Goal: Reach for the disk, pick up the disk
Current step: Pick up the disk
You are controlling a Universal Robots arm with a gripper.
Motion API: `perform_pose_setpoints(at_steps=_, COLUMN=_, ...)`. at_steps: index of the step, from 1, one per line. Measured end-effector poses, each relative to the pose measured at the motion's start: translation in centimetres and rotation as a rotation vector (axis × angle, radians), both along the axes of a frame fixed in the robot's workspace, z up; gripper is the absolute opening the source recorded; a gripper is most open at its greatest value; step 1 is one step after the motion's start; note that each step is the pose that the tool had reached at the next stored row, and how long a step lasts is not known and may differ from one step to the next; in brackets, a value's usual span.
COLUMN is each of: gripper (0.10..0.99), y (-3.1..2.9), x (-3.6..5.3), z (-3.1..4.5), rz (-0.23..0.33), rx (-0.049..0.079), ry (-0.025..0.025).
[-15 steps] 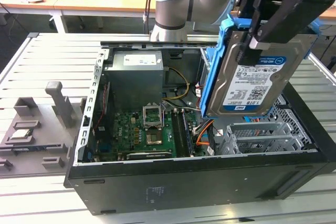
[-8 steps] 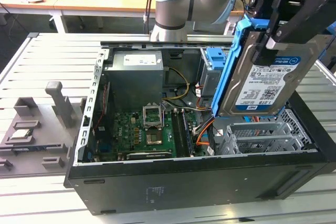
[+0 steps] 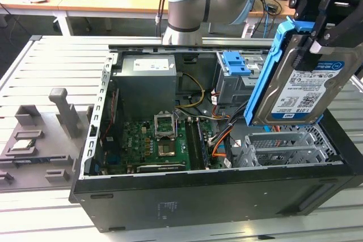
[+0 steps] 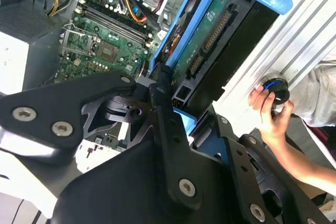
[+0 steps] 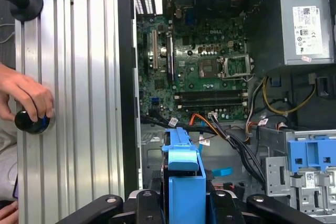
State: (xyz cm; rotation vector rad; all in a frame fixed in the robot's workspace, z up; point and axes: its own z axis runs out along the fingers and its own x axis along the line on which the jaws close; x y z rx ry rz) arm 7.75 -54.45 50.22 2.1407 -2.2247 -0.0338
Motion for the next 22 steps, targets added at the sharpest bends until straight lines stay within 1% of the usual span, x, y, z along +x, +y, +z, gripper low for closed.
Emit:
perform_pose_setpoints(at_steps=2, gripper=0.369, y=0.0, x=0.39, z=-0.13, rz=0.0, rx=0.0, ry=0.0004)
perform_pose_setpoints(at_steps=8, gripper=0.369, y=0.0, x=1.15, z=-0.72, rz=0.0, rx=0.0, ry=0.0008)
perform_pose_setpoints(at_steps=16, gripper=0.369, y=0.0, x=1.45, z=-1.16, rz=0.0, rx=0.0, ry=0.0008)
perform_pose_setpoints(at_steps=22, gripper=0.369, y=0.0, x=1.73, z=-1.66, rz=0.0, rx=0.0, ry=0.0008)
